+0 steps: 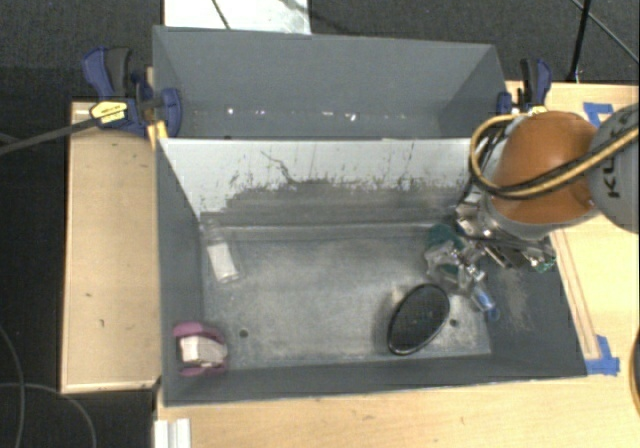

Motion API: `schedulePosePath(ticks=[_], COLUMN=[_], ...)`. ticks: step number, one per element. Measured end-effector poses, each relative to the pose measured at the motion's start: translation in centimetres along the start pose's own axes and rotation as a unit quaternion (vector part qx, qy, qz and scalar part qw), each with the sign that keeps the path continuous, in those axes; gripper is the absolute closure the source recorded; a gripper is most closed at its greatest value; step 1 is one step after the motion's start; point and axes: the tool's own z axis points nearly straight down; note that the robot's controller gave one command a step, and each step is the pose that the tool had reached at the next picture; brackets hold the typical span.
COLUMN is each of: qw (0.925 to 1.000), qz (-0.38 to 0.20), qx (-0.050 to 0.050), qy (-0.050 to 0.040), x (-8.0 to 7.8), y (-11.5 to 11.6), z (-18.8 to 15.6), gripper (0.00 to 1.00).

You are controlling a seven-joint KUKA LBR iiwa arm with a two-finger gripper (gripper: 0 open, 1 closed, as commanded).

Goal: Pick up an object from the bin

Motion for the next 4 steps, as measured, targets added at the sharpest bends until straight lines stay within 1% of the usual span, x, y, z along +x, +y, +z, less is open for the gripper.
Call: schedulePosePath(ticks=[1,2,3,4], qw=[1.0000,1.0000,1.0000,1.0000], qz=[0.001,0.005,0.005,-0.007], qx=[0.001,0.006,0.005,0.005], qy=[0.0011,-0.0042,-0.0027,-0.0016], x=[0.1,3.2,3.3,0.4], y=[-0.1,9.8,9.6,9.9], z=[0.0,-0.2,-0.1,-15.1], gripper=[0.00,0.00,1.00,1.00])
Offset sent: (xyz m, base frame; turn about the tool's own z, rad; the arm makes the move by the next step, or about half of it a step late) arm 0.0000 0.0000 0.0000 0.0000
